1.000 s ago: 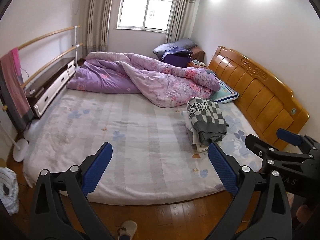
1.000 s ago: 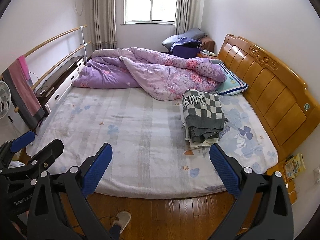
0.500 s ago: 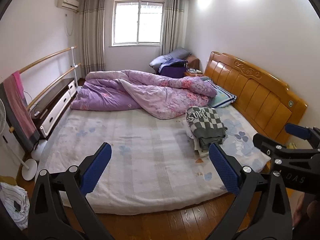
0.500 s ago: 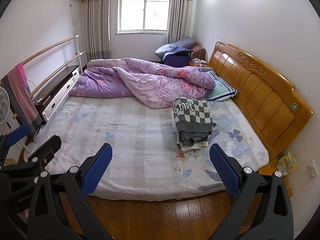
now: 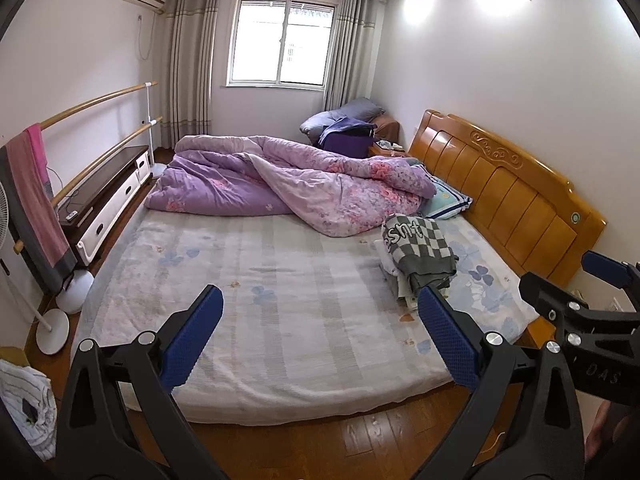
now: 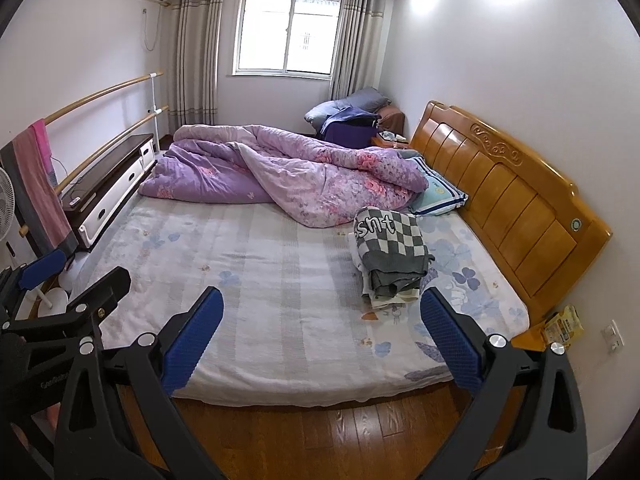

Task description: Fold large clothes

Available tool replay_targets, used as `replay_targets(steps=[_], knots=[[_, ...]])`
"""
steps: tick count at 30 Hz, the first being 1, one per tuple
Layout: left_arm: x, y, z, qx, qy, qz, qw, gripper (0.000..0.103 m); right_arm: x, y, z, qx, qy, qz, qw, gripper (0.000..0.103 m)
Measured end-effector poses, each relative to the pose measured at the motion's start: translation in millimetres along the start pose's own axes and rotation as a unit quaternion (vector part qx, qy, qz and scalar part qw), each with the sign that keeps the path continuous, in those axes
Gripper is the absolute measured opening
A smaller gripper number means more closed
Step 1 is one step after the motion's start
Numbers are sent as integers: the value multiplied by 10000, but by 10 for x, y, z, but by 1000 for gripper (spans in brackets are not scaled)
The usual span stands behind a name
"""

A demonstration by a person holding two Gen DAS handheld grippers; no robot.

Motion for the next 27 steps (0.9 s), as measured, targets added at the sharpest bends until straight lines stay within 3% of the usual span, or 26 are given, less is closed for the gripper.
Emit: replay_targets(steps=[11, 27], knots=[[137, 54, -630, -329, -3, 142, 9994, 98, 91, 92, -694, -153, 227, 0, 9996, 95], [272, -61, -912, -411, -9, 372, 9985, 98, 161, 0, -978, -115, 327, 132, 9993, 95]])
Point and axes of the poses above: each gripper's, at about its wrist camera, not at the fingertips, and x roughly against the way its jaws point, z to its right, y to its underside, the point moved 4 cm from there along -x, roughly the way its jaws point, and after that the axes turned 10 degrees about -y, right-handed, at the moved point
